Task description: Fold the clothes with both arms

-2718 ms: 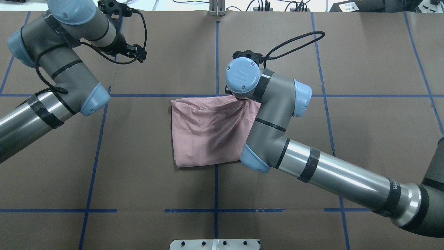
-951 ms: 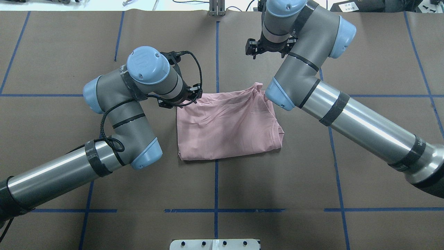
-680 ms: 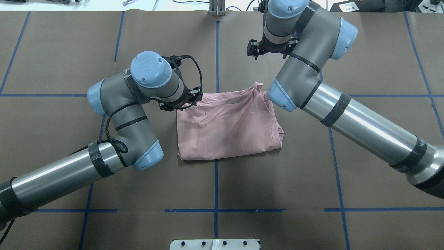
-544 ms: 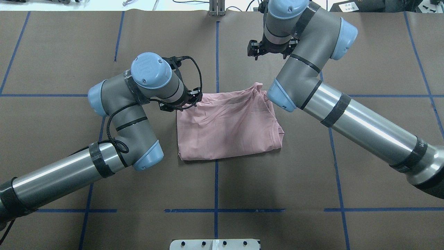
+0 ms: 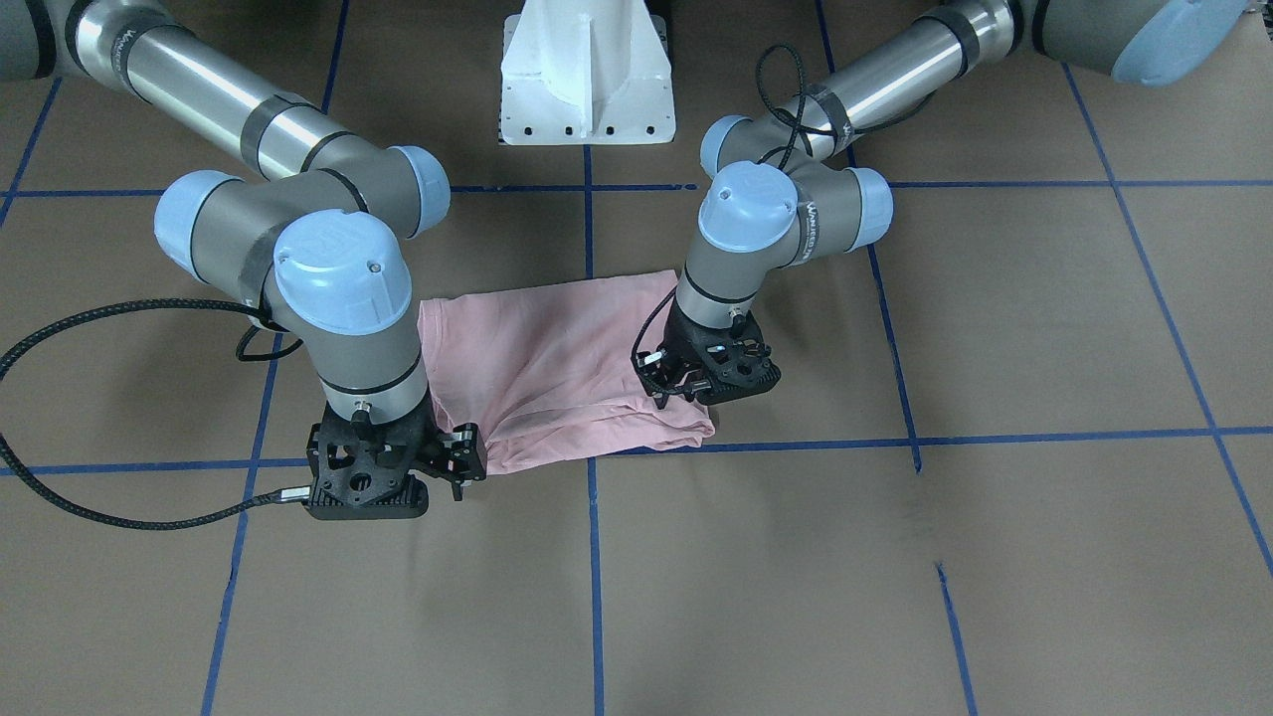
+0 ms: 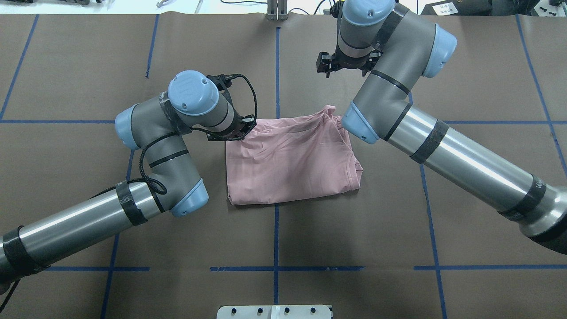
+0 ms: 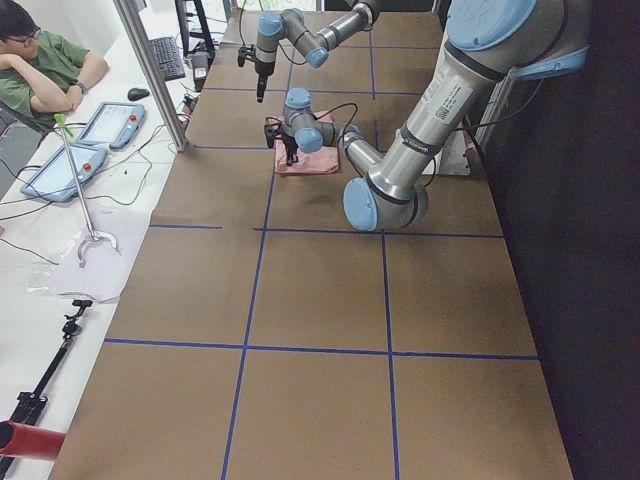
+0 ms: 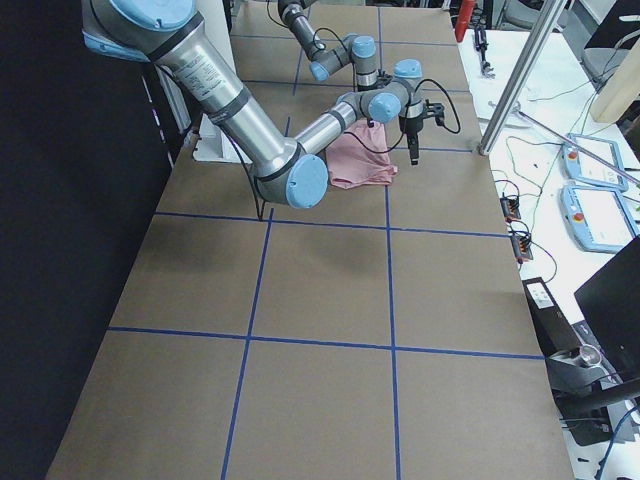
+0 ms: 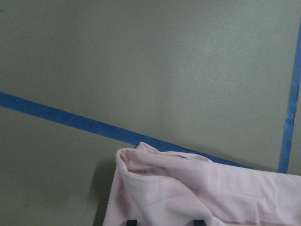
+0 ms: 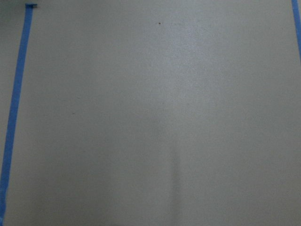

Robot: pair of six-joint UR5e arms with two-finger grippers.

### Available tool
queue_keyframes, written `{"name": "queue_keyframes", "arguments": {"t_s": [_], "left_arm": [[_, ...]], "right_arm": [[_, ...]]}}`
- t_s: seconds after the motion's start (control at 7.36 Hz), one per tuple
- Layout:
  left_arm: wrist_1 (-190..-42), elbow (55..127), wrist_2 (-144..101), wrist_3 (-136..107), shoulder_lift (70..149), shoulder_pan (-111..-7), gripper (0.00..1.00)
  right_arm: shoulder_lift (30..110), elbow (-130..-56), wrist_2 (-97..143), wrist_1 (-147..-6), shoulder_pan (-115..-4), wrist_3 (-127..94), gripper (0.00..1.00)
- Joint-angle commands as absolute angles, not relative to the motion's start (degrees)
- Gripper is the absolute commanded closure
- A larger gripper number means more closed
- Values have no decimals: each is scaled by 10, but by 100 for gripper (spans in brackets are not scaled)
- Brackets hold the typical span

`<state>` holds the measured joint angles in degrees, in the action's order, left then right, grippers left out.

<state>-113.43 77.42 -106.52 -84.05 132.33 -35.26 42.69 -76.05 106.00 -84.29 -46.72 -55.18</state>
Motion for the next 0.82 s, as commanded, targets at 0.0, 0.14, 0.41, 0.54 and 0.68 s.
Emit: {"name": "queue_keyframes", "arguments": {"t_s": [0.0,0.14,0.41,0.54,0.68], "left_arm": [[-1134,773,-1049,-805,1320,-361,100],[-1133,773,-1049,-786,1319,-375,100],[-1135,762,-1049,-760,1314,-395,100],[-1135,763,-1049,-756,1313,-396,54],[-1133,774,-1049,-704,1304,-396,1]], "right_arm": [[426,-760,1060,-843,-466,-555,0],[427,-760,1060,-843,-465,-556,0],[428,-760,1060,-842,-464,-558,0],[430,-760,1060,-841,-462,-558,0],[438,-760,1061,-823,-462,-556,0]]}}
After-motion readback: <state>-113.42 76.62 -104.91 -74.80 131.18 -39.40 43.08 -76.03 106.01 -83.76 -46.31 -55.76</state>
